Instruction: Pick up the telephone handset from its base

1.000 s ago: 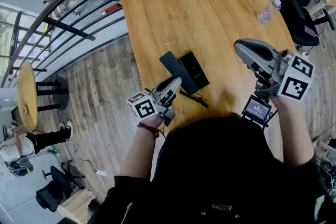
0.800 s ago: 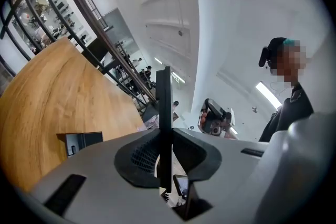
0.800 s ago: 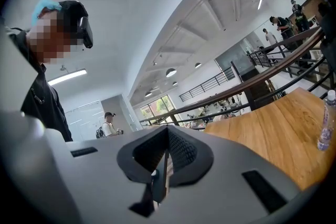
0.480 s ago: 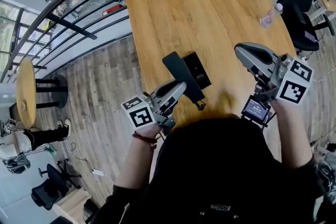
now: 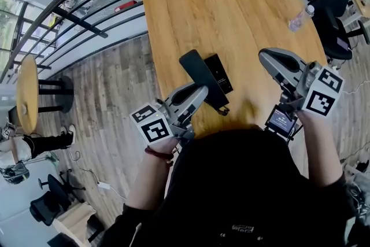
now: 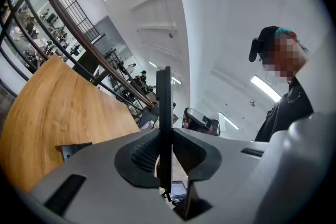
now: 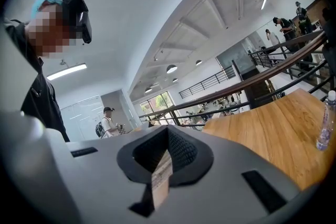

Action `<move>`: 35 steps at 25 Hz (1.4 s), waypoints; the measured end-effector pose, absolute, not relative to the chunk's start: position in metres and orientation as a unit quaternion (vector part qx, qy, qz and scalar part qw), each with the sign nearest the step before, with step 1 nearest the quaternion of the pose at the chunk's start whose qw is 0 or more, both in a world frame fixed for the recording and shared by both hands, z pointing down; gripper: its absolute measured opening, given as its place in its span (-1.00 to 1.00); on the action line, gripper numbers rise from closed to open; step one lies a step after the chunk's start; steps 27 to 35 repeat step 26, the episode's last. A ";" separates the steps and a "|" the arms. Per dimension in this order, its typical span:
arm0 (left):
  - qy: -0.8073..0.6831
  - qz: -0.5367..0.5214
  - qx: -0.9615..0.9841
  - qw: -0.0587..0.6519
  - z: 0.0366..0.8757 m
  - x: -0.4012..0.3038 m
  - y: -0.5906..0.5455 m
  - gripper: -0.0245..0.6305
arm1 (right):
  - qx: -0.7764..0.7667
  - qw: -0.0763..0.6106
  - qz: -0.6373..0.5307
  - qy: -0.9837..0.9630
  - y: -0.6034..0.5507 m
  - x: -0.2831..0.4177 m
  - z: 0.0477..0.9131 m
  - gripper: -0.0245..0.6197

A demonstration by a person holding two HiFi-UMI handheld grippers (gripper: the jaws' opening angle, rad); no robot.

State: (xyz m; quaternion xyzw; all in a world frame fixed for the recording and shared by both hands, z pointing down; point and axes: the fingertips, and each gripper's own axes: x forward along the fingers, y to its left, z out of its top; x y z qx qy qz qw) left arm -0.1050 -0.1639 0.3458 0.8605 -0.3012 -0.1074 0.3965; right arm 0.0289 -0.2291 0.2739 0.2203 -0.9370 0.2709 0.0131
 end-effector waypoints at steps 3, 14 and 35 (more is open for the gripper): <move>-0.308 -0.103 0.858 0.399 0.350 -0.106 -0.164 -0.69 | 0.222 0.023 0.258 -0.940 -0.226 0.027 0.275 -0.87; -0.307 -0.093 0.849 0.419 0.366 -0.111 -0.160 -0.69 | 0.221 0.028 0.259 -0.940 -0.223 0.025 0.276 -0.87; -0.312 -0.090 0.835 0.444 0.387 -0.117 -0.164 -0.69 | 0.226 0.036 0.254 -0.940 -0.227 0.030 0.281 -0.87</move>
